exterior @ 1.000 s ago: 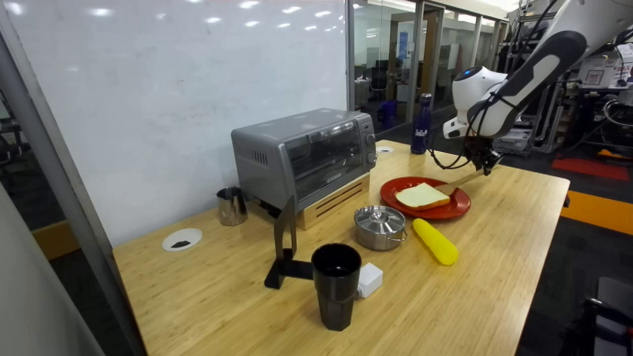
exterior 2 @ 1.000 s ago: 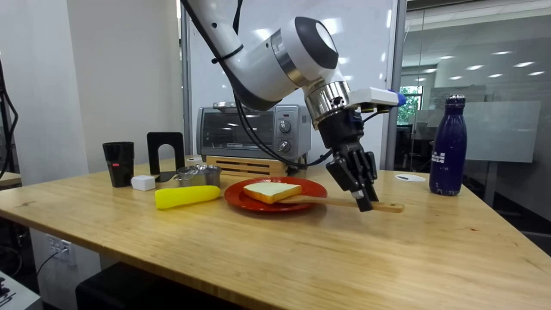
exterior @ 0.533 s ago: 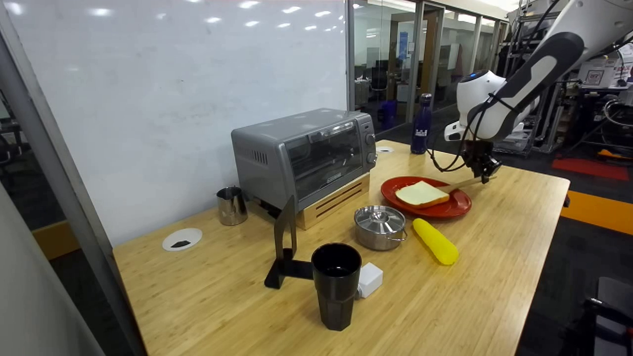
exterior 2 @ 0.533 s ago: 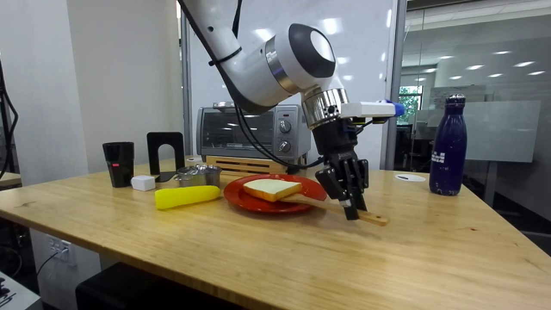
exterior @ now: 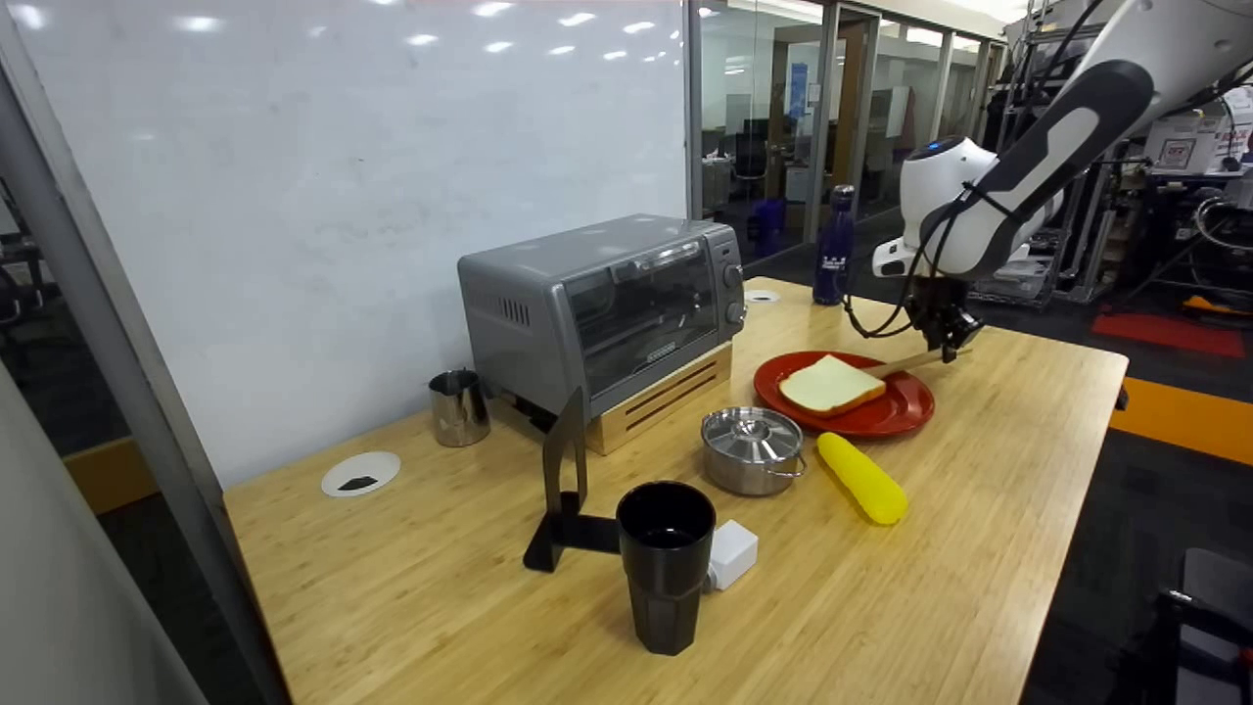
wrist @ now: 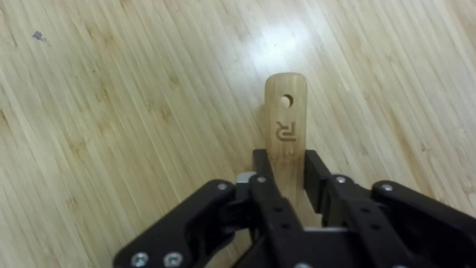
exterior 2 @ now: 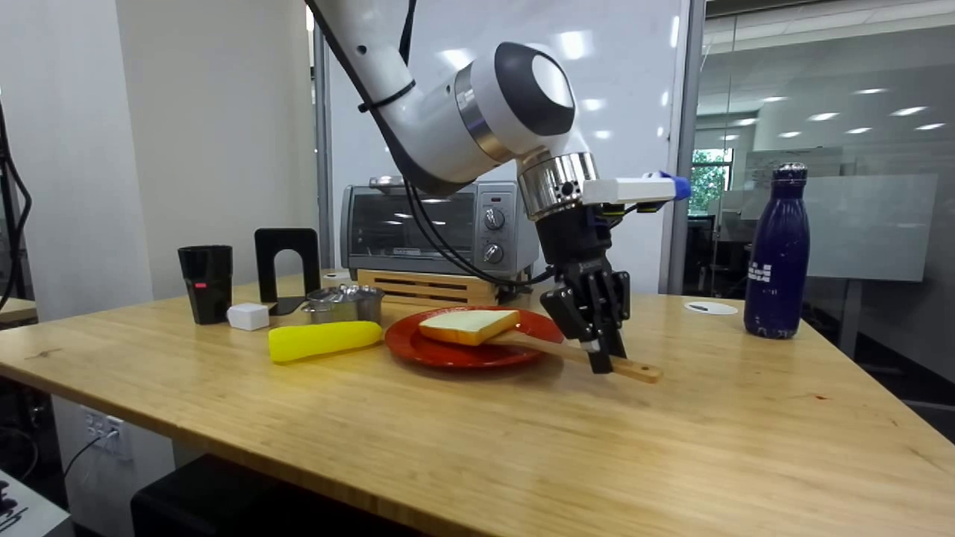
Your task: Use the spatula to pick up the slice of bread.
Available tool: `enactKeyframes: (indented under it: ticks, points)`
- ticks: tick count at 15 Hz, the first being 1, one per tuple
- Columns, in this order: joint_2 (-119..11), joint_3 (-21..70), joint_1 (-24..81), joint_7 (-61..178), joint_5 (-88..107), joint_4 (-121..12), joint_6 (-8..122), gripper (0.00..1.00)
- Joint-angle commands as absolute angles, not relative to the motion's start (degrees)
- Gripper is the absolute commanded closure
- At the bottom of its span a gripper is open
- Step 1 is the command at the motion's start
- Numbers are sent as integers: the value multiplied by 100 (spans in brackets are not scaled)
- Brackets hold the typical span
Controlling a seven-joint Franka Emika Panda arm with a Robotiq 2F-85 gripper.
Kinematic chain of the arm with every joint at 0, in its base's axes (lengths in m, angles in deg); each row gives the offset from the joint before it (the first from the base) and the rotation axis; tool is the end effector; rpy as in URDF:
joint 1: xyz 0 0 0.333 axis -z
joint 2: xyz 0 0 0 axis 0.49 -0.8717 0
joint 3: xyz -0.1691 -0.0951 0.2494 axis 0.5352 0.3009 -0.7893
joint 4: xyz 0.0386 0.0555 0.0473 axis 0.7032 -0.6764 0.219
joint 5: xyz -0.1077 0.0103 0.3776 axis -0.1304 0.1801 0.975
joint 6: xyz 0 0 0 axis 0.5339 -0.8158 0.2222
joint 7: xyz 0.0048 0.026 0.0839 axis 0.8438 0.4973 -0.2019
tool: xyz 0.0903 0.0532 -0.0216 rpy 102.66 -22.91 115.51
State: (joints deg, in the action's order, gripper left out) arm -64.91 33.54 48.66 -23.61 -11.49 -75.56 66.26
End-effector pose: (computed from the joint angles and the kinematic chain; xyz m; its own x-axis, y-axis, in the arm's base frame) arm 0.5277 -0.3201 0.2344 0.3939 0.8518 -0.3453 0.9151 -0.3986 0.0608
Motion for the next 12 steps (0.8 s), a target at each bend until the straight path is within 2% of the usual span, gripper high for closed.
enactKeyframes:
  ticks: [1, 12]
  points:
    - [-6329, 3290, 4857, -2433, -1144, -7768, 6822, 93]
    - [-6315, 3120, 4840, -2619, -1037, -7823, 6871, 93]
